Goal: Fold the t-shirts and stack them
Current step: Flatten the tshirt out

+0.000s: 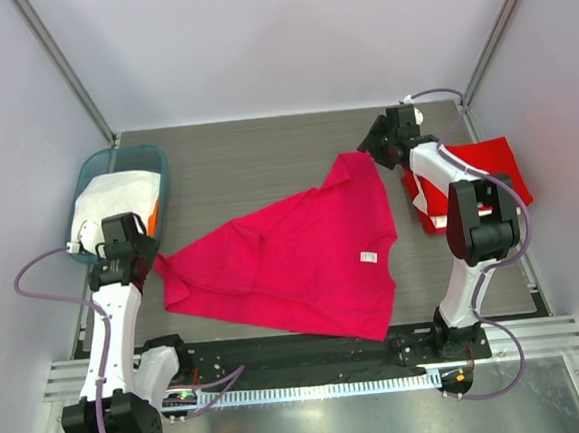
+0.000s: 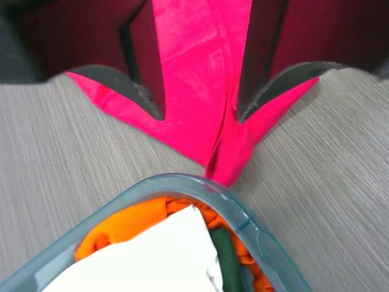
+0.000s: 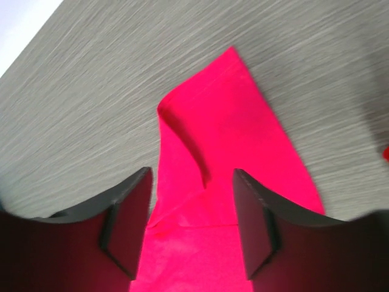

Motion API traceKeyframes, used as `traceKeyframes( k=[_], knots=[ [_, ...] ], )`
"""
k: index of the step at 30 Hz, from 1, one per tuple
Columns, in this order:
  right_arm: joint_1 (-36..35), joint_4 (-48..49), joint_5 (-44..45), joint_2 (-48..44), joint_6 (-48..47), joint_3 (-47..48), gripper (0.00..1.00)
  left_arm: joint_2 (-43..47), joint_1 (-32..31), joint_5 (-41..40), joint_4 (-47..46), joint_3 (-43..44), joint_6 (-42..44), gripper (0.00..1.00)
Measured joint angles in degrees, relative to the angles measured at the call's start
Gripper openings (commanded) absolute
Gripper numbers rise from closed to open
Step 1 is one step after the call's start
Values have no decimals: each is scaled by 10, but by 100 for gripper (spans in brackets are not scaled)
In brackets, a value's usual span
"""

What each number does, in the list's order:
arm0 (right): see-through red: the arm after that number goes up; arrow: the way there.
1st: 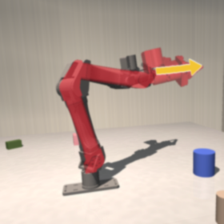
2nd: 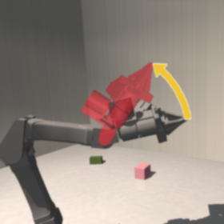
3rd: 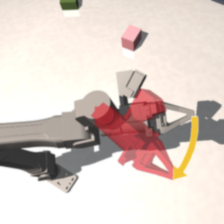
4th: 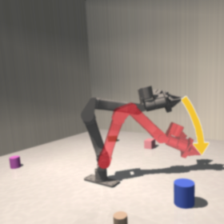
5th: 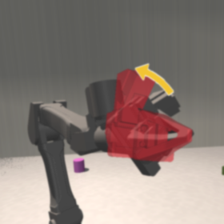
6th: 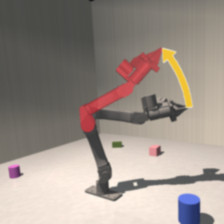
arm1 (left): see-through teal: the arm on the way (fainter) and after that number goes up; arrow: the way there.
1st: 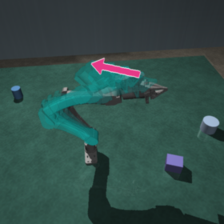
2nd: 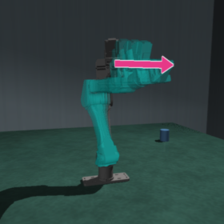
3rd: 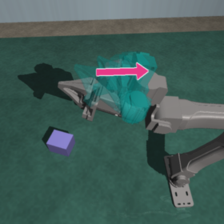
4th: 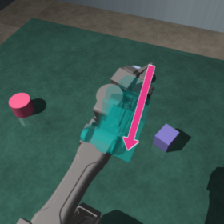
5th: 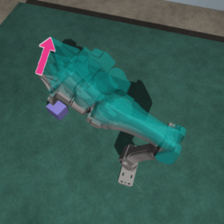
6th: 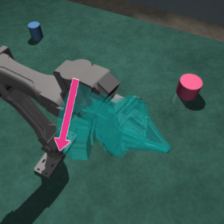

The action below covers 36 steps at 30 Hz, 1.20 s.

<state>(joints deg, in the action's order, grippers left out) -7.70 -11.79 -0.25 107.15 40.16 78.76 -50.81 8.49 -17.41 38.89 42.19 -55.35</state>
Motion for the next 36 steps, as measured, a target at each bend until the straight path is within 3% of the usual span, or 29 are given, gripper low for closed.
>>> traceKeyframes(
  k=[4, 10, 17, 29, 36],
  knots=[
    [0, -22, 22, 42, -19, 56, 56, 6, 1, 15, 0, 8, 24, 59],
    [0, -78, 58, 163, -76, 207, 59, -49, 0, 111, -17, 63, 84, 58],
    [0, -136, 92, 244, -128, 266, 59, -84, -67, 173, -23, 91, 139, 62],
    [-4, -149, 101, 279, -150, 313, 52, -87, -221, 168, -16, 119, 188, 56],
    [-13, -167, 118, 317, -165, 376, 46, -98, -245, 136, 1, 119, 197, 56]
  ],
)
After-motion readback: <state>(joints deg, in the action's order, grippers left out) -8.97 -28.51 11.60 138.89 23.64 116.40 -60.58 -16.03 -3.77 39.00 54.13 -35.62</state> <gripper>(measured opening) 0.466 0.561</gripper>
